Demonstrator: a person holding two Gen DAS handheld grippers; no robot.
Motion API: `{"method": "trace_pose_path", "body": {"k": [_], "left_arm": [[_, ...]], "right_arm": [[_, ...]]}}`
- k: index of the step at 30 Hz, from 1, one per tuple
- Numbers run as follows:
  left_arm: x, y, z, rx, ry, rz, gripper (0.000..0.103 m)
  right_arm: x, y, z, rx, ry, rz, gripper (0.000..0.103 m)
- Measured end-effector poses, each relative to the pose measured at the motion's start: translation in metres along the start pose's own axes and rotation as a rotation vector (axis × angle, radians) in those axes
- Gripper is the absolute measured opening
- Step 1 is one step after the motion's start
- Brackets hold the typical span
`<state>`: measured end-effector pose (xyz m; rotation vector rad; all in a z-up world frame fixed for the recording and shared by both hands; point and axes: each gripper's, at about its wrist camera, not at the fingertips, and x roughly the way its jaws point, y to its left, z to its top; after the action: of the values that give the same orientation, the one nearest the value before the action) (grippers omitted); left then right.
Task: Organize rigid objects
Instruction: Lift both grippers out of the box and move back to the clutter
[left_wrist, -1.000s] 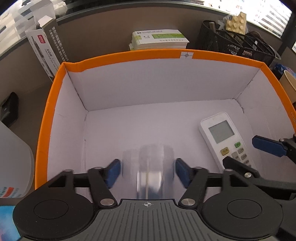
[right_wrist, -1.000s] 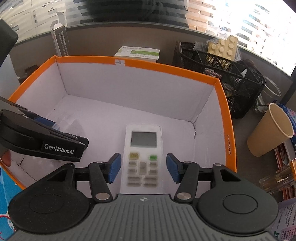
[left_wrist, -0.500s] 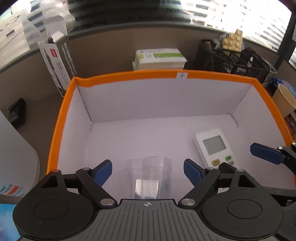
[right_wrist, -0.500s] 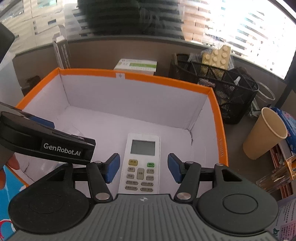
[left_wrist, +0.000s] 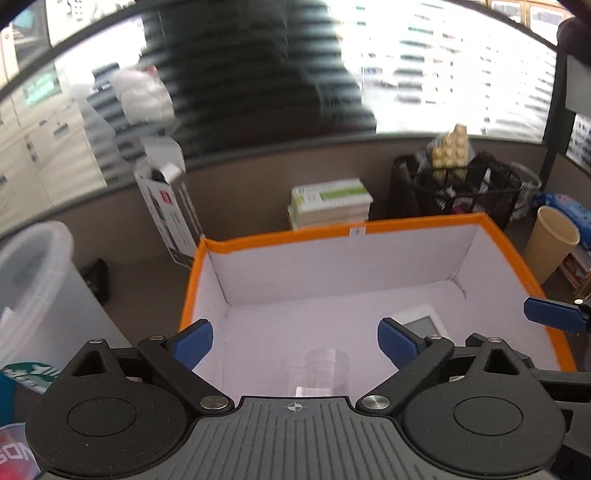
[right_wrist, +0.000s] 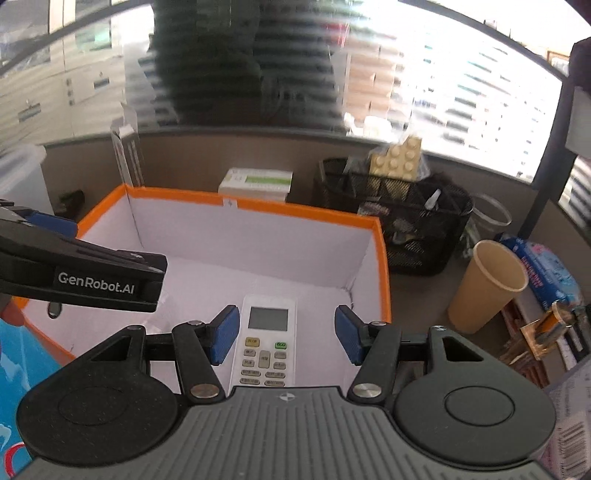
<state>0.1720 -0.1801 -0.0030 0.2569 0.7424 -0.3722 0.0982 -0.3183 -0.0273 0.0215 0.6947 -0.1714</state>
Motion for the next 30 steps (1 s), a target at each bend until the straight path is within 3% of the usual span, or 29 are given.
{"method": "trace_pose_path", "body": {"k": [7,16,30], "left_arm": [[-0.047,-0.002,-0.018,-0.031,-0.102,0.003,0.101],[-0.089,-0.009,-0.039,-0.052,-0.173,0.000,0.101],[-0.106,-0.015,-0.115,-0.125,-0.170,-0.008,0.102]], "right_arm": [[-0.052,0.002,-0.010,0.001,-0.114,0.005,0.055],[-0.094,0.011,-0.029,-0.028,-0.171,-0.014,0.055],[-0.128,0.005,-0.094,0.001,-0.219,-0.010,0.055]]}}
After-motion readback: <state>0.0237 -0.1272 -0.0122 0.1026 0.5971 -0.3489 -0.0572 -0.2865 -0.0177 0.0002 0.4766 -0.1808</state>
